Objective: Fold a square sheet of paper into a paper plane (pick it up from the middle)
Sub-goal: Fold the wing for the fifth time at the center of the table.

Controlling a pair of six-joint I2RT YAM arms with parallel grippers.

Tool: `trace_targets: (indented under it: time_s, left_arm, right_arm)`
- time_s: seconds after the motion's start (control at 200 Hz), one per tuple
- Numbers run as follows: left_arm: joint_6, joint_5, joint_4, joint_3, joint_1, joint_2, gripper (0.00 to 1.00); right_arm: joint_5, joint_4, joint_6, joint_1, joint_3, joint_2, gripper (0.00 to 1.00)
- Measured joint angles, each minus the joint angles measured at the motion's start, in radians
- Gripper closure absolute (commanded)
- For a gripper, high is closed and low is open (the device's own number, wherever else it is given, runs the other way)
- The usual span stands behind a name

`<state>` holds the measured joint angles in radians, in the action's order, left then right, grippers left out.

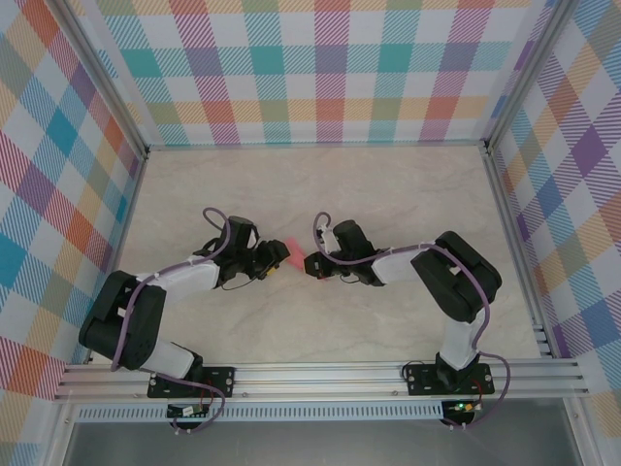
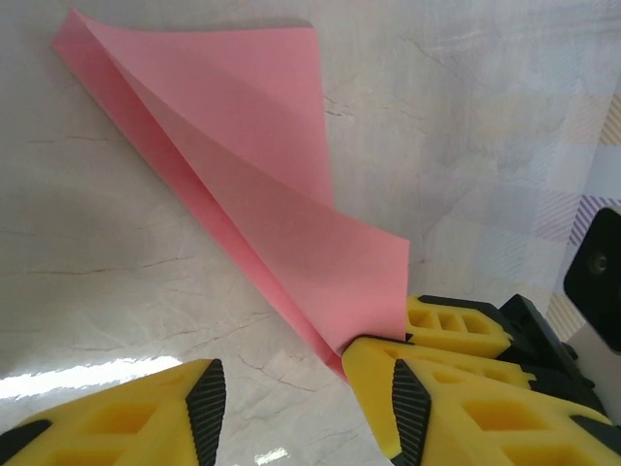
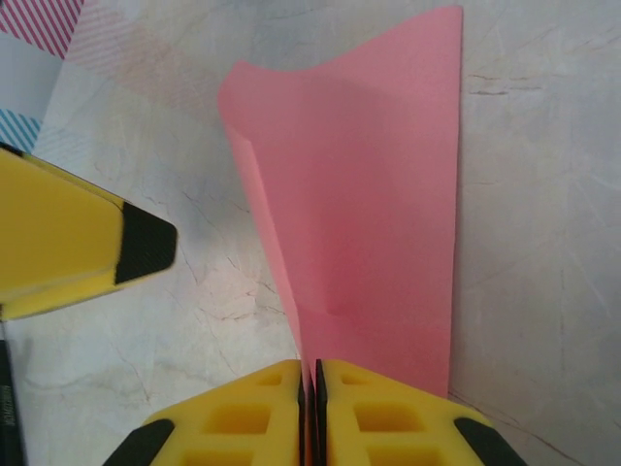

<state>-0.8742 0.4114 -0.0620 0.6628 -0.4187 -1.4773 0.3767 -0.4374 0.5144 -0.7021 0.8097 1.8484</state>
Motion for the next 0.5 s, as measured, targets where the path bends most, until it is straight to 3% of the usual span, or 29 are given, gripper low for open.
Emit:
trace_targets:
  time_s: [0.5]
  left_arm:
    - [0.004,0.026,-0.092,0.036,-0.032,-0.124,0.63]
  right_arm:
    - [0.093,-0.061,0.142,0.036,-0.013,0.051,0.87]
